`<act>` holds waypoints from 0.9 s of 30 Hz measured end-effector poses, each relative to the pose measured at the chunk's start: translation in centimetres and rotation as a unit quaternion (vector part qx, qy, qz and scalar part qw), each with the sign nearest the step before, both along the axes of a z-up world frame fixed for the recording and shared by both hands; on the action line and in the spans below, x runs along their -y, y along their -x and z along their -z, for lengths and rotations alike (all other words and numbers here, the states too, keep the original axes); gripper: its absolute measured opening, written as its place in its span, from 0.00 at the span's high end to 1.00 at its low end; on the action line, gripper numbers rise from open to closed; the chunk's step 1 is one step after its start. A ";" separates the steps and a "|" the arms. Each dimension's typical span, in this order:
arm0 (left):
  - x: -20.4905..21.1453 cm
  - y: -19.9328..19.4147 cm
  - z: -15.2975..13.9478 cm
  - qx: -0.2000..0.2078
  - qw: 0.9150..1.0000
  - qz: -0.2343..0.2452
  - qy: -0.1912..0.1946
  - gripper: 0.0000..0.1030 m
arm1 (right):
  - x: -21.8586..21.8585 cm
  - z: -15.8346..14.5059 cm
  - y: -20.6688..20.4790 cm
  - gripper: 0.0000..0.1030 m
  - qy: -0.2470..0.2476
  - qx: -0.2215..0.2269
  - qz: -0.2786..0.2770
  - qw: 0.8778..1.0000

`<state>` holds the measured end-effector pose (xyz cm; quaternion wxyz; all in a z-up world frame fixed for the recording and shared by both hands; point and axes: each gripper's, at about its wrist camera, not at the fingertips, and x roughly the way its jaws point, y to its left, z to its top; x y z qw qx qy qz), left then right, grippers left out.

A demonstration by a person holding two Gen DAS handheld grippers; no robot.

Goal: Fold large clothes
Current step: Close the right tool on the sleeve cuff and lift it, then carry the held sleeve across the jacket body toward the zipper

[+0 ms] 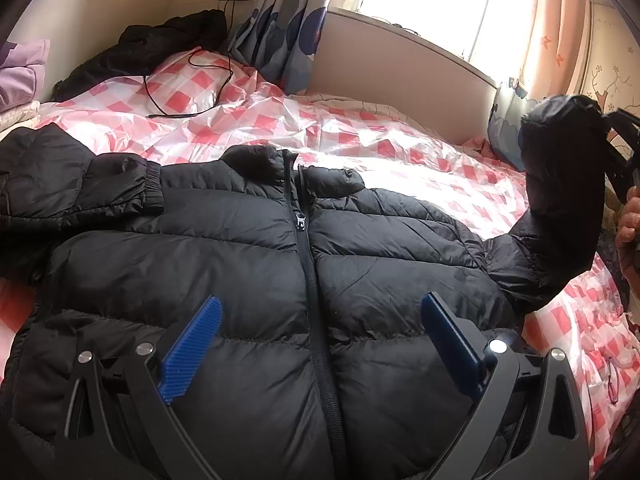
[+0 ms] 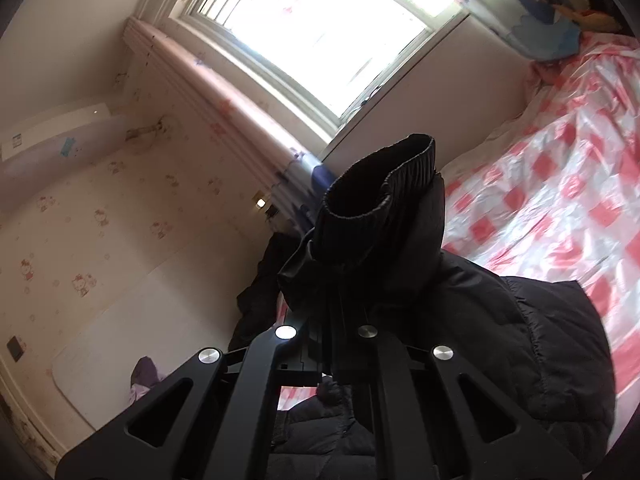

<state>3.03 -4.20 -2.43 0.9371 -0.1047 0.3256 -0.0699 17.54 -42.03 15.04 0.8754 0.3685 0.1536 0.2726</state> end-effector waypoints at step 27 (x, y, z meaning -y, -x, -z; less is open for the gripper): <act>-0.9 0.0 -0.9 0.004 1.000 -0.014 0.004 0.07 | -15.6 4.8 -3.2 0.96 -0.047 -0.027 -0.123 0.991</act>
